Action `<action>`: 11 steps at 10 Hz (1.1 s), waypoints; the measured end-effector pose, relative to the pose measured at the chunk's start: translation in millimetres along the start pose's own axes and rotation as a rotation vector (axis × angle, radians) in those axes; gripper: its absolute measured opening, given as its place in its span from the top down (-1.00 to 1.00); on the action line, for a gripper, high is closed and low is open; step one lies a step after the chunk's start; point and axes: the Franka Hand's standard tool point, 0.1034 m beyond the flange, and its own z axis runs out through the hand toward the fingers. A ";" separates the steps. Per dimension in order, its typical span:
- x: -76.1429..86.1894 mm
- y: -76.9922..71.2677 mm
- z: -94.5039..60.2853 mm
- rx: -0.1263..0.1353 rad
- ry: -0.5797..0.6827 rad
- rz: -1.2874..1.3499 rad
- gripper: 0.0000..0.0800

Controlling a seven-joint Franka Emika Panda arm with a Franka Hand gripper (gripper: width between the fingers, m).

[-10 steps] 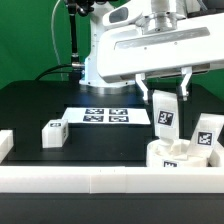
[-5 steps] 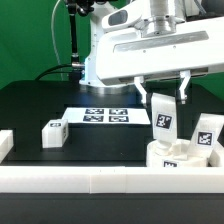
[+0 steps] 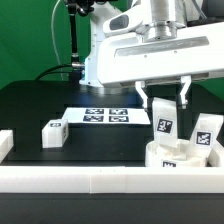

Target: Assemble stool

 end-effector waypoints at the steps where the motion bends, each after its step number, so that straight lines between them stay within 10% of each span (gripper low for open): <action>1: -2.1 0.7 0.5 -0.001 -0.003 -0.001 0.19; 9: -1.8 11.7 7.2 -0.011 0.007 0.013 0.19; 11: 1.8 7.7 1.1 -0.008 -0.016 -0.011 -0.55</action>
Offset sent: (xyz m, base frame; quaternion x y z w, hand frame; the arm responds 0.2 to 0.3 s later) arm -0.0022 0.0014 -0.0069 0.0491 0.0034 0.0352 0.9982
